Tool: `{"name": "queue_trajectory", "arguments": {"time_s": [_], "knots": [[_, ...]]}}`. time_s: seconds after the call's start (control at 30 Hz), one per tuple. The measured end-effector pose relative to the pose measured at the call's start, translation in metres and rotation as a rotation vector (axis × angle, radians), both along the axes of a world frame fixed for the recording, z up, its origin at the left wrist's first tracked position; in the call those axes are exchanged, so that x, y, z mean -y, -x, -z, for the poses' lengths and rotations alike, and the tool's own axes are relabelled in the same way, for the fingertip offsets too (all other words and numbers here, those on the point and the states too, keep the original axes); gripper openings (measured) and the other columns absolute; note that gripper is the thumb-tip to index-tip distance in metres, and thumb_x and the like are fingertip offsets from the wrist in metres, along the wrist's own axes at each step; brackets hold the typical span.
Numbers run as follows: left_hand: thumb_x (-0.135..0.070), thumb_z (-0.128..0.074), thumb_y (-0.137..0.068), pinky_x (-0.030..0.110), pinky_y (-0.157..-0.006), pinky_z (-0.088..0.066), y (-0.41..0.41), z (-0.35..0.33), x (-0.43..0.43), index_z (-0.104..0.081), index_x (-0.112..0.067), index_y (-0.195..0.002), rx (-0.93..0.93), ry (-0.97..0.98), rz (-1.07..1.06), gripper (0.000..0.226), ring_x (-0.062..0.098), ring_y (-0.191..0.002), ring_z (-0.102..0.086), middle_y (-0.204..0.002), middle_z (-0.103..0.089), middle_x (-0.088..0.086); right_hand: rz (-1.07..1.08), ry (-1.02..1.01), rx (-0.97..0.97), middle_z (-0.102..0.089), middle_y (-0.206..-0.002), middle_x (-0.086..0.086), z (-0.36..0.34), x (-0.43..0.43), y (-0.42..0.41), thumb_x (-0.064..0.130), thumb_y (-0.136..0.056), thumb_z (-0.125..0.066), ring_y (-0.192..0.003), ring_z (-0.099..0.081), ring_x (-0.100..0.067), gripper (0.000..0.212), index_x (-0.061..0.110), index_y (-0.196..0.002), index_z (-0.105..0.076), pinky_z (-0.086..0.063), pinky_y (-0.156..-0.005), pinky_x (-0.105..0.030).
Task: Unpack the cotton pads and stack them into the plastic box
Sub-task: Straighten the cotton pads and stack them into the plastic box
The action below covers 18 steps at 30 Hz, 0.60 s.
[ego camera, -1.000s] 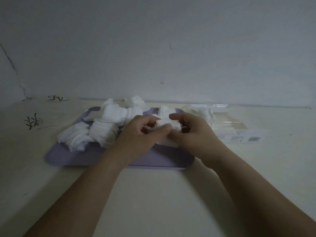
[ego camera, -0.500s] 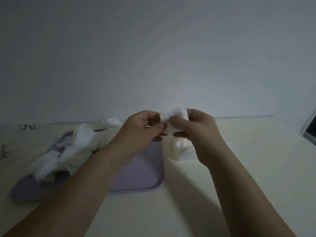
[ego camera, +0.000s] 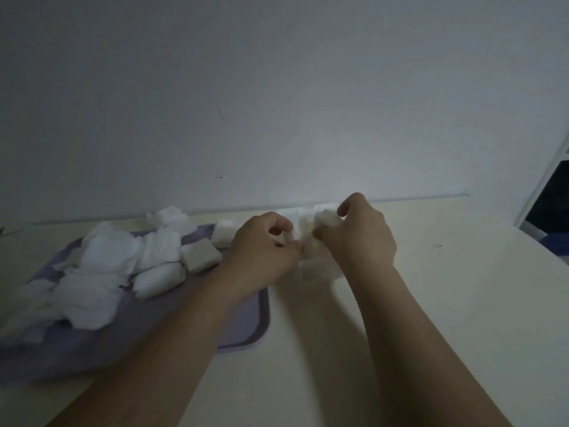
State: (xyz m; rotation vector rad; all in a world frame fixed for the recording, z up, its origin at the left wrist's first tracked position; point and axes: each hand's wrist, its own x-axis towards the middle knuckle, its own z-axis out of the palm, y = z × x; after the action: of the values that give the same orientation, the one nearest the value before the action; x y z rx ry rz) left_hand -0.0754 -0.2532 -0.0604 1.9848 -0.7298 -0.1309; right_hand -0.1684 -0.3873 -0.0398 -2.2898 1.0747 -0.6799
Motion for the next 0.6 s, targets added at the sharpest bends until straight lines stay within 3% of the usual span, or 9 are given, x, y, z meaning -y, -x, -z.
{"name": "queue_trajectory", "arguments": {"time_s": [0.07,0.17,0.23,0.3,0.4,0.5,0.6], "knots": [[-0.037,-0.081,-0.082,0.020,-0.065,-0.048,0.000,0.003,0.000,-0.070,-0.034,-0.100,-0.002,0.018,-0.006,0.021,0.003,-0.071,-0.068,-0.102,-0.072,-0.007,-0.020,-0.019,-0.002,-0.051,-0.077,0.007,-0.001,-0.001,-0.003,0.038,-0.087,-0.070,-0.078,-0.059,-0.027,0.024,0.018,-0.093,-0.060,-0.041,-0.063,-0.031],[-0.038,-0.079,-0.086,0.008,-0.056,-0.042,0.002,0.007,-0.001,-0.070,-0.034,-0.101,0.022,0.042,0.010,0.018,-0.006,-0.063,-0.063,-0.097,-0.071,-0.009,-0.108,-0.019,0.013,-0.062,-0.068,-0.012,-0.003,0.002,-0.001,0.031,-0.087,-0.069,-0.070,-0.064,-0.038,0.031,0.002,-0.077,-0.064,-0.043,-0.054,-0.032],[-0.038,-0.079,-0.088,0.007,-0.056,-0.042,0.003,0.009,-0.002,-0.072,-0.034,-0.103,0.030,0.060,0.012,0.018,-0.008,-0.066,-0.064,-0.097,-0.070,-0.012,-0.155,0.007,0.003,-0.072,-0.081,-0.018,-0.003,0.003,-0.001,0.023,-0.085,-0.072,-0.079,-0.070,-0.038,0.023,0.000,-0.087,-0.072,-0.056,-0.060,-0.039],[-0.038,-0.077,-0.089,0.010,-0.062,-0.048,0.004,0.012,-0.002,-0.073,-0.033,-0.106,0.039,0.076,0.009,0.019,-0.008,-0.073,-0.066,-0.100,-0.068,-0.017,-0.146,0.016,0.009,-0.076,-0.093,-0.012,-0.001,0.003,-0.002,0.019,-0.081,-0.077,-0.087,-0.072,-0.034,0.020,0.009,-0.099,-0.077,-0.063,-0.073,-0.042],[-0.043,-0.077,-0.090,0.022,-0.070,-0.057,0.004,0.014,0.000,-0.073,-0.033,-0.108,0.053,0.077,0.009,0.021,-0.005,-0.075,-0.067,-0.101,-0.067,-0.017,-0.131,0.041,0.040,-0.073,-0.100,-0.001,0.002,-0.003,-0.006,0.019,-0.081,-0.078,-0.091,-0.070,-0.025,0.022,0.022,-0.103,-0.077,-0.058,-0.077,-0.033],[-0.042,-0.077,-0.090,0.027,-0.071,-0.059,0.004,0.014,0.001,-0.072,-0.032,-0.107,0.061,0.079,0.003,0.021,-0.005,-0.075,-0.067,-0.100,-0.065,-0.017,-0.175,0.067,-0.042,-0.073,-0.094,-0.001,0.003,-0.009,-0.009,0.011,-0.080,-0.070,-0.087,-0.070,-0.027,0.018,0.019,-0.095,-0.077,-0.061,-0.079,-0.037],[-0.040,-0.078,-0.090,0.027,-0.070,-0.059,0.003,0.016,0.002,-0.073,-0.031,-0.107,0.056,0.096,0.008,0.020,-0.004,-0.074,-0.067,-0.099,-0.064,-0.019,-0.198,0.049,-0.078,-0.073,-0.097,-0.003,-0.001,-0.012,-0.004,0.009,-0.081,-0.066,-0.092,-0.069,-0.028,0.026,0.020,-0.100,-0.078,-0.062,-0.082,-0.040]]}}
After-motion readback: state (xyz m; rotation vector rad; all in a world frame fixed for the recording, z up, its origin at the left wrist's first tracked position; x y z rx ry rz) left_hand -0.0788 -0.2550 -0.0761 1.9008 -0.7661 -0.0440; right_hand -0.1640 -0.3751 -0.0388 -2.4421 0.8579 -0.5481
